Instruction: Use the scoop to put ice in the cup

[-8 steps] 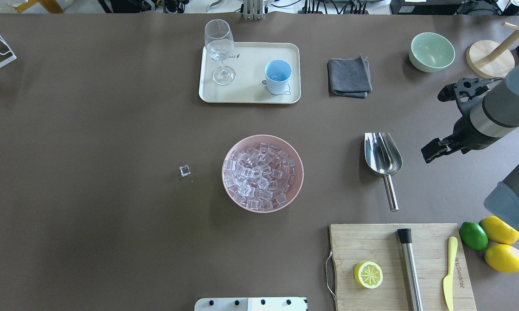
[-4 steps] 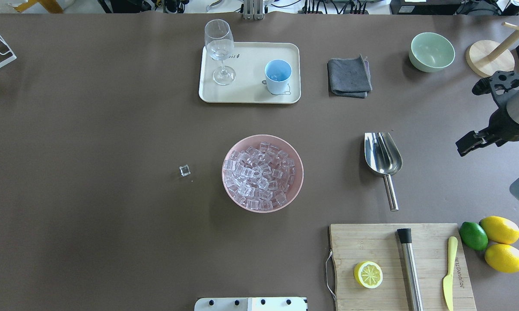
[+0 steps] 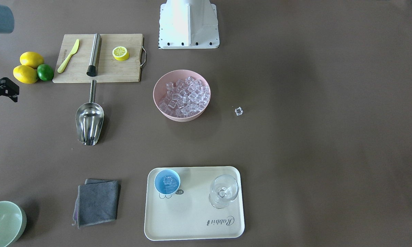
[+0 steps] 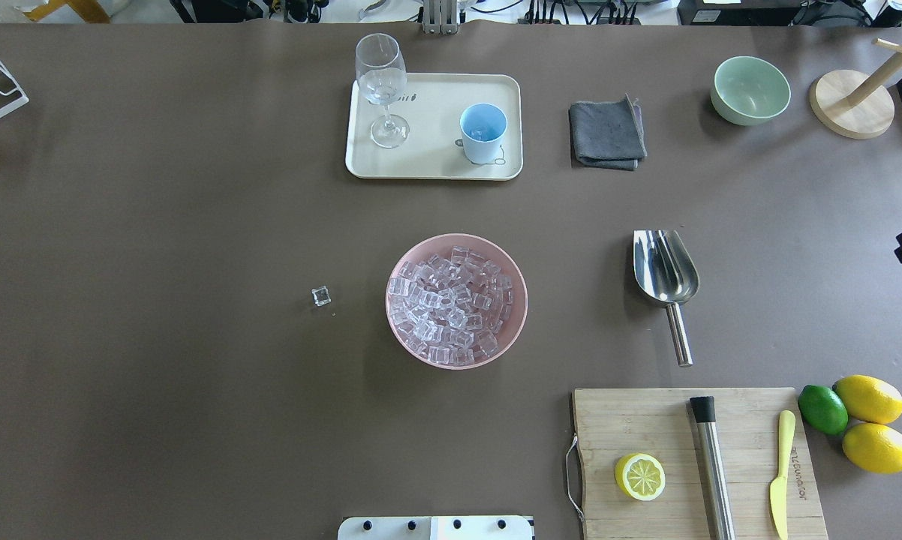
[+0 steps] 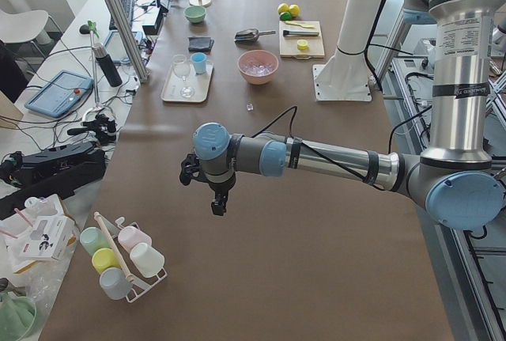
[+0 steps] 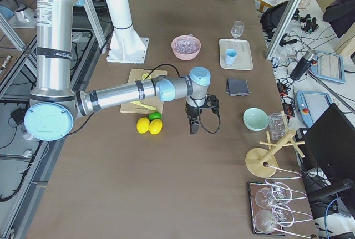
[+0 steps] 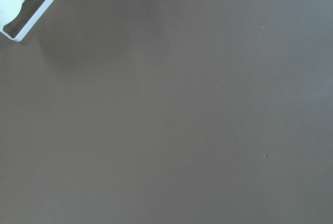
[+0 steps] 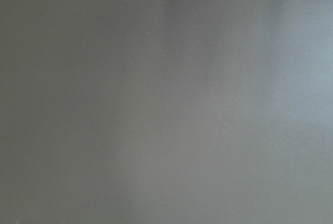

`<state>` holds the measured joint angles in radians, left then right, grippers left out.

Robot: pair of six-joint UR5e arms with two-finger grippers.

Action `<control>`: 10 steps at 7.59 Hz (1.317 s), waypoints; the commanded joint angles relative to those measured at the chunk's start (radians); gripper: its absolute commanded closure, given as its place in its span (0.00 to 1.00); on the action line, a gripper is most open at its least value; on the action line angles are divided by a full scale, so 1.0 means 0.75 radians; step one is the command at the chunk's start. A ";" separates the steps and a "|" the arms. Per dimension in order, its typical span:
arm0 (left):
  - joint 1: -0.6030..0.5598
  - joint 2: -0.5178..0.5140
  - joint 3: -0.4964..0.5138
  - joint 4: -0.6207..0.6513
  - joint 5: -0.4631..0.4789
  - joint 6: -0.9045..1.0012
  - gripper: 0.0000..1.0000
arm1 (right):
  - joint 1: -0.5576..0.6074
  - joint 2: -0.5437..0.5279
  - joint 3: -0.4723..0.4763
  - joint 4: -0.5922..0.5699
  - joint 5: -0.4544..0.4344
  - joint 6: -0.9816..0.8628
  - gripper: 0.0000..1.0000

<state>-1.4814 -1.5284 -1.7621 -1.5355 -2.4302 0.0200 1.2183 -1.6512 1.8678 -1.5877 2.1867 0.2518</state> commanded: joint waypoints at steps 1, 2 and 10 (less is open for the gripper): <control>-0.003 0.001 -0.009 0.000 0.011 -0.002 0.02 | 0.222 -0.015 -0.146 0.000 0.076 -0.210 0.00; -0.003 0.001 -0.007 0.000 0.015 -0.004 0.02 | 0.295 -0.015 -0.161 -0.004 0.093 -0.233 0.00; -0.007 0.005 -0.003 0.000 0.082 -0.004 0.02 | 0.405 -0.009 -0.218 -0.008 0.134 -0.234 0.00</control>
<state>-1.4863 -1.5248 -1.7639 -1.5354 -2.3685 0.0169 1.5221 -1.6658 1.7258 -1.5965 2.2835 0.0787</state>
